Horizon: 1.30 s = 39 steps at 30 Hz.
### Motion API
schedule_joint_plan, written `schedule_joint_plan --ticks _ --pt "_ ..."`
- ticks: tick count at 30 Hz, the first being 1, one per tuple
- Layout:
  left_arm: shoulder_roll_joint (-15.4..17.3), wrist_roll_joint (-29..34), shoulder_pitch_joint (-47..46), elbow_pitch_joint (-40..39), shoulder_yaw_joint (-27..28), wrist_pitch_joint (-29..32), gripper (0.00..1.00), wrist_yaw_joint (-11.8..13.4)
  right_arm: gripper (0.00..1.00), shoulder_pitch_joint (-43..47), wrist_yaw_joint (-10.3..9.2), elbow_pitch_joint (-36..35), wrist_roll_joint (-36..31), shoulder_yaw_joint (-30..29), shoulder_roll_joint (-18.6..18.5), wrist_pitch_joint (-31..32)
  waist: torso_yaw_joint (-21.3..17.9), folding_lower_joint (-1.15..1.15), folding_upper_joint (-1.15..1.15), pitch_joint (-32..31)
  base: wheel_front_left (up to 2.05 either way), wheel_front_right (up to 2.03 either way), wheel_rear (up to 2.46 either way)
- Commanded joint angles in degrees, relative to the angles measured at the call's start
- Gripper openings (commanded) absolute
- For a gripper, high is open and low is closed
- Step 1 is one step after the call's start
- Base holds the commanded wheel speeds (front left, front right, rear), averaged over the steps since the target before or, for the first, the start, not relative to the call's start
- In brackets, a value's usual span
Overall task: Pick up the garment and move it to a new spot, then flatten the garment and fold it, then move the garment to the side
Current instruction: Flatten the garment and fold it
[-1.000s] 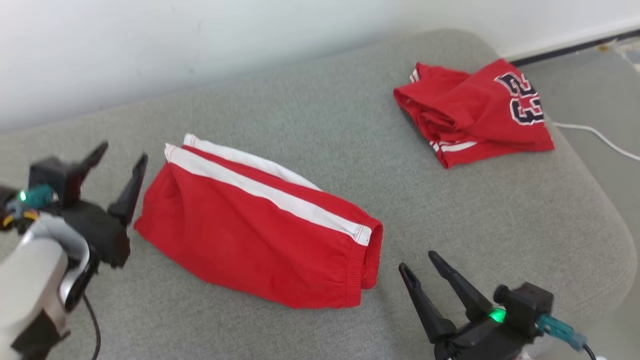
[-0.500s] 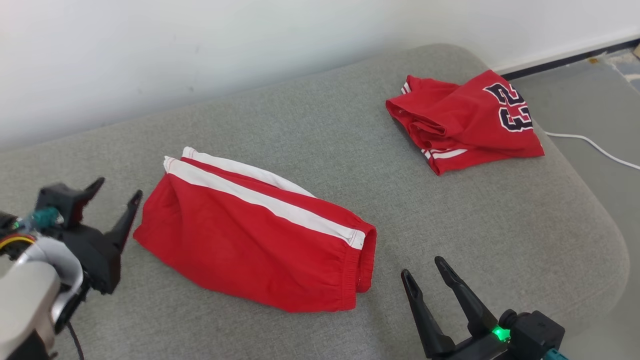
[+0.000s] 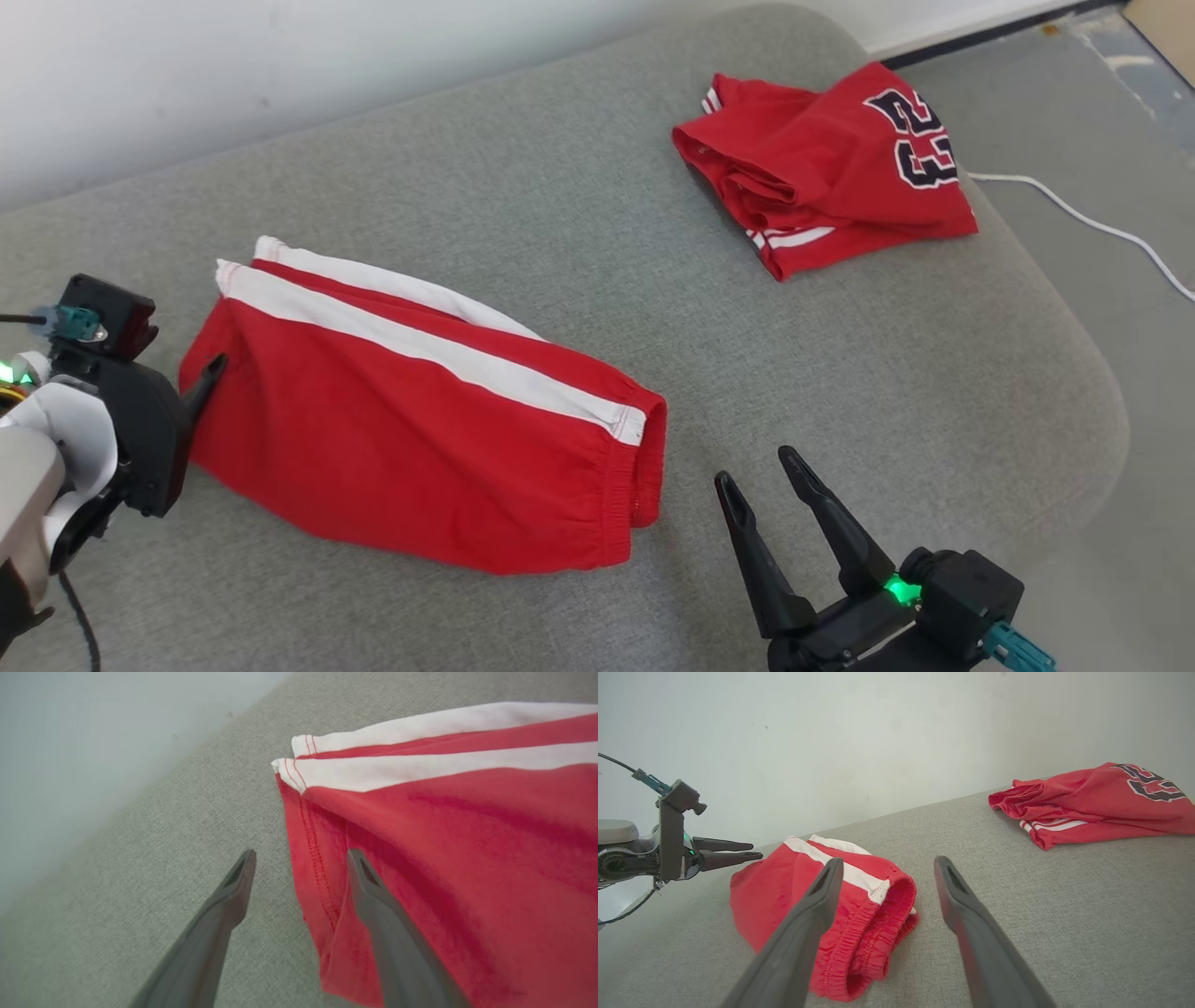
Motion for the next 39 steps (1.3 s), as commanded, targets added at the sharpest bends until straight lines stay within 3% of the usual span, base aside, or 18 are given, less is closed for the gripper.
schedule_joint_plan --ticks 1,13,14,15,17,30,39 --pt "0.7 -1.0 -1.1 0.0 -1.2 1.0 1.0 0.2 1.0 -0.8 -0.16 0.1 -0.5 0.0 0.6 0.0 -1.7 -0.01 0.0 1.6 0.0 0.0 0.0" --pt "1.2 -8.1 -1.8 1.8 -5.9 6.1 1.0 0.2 1.0 -1.1 -0.16 0.0 -1.0 -0.7 1.1 0.0 -2.0 -0.01 0.0 2.6 0.0 0.0 0.0" --pt "0.9 -8.4 -1.6 2.0 -6.4 6.6 0.68 0.2 1.0 -1.2 -0.16 0.0 -1.1 -0.6 1.1 0.0 -1.8 -0.01 0.0 2.6 0.0 0.0 0.0" --pt "0.5 -9.7 -0.9 2.3 -6.7 7.6 0.43 0.2 1.0 -1.3 -0.16 0.1 -1.1 -0.5 1.1 0.0 -1.6 -0.01 0.0 2.4 0.0 0.0 0.0" --pt "-0.1 -11.0 -0.3 1.6 -7.0 8.2 0.0 0.1 1.0 -1.7 -0.16 0.1 -1.3 -0.4 1.0 0.0 -1.2 -0.01 0.0 2.3 0.0 0.0 0.0" --pt "-3.2 -14.7 0.3 -1.2 -8.2 1.8 0.0 0.2 1.0 0.8 -0.16 1.6 -0.9 -1.2 -0.7 0.0 6.2 -0.01 0.0 -4.7 0.0 0.0 0.0" --pt "-1.9 -16.2 7.7 -6.5 -9.1 -2.0 0.0 0.2 1.0 5.1 -0.16 3.0 -0.9 -4.5 -1.1 0.0 12.9 -0.01 0.0 -11.0 0.0 0.0 0.0"
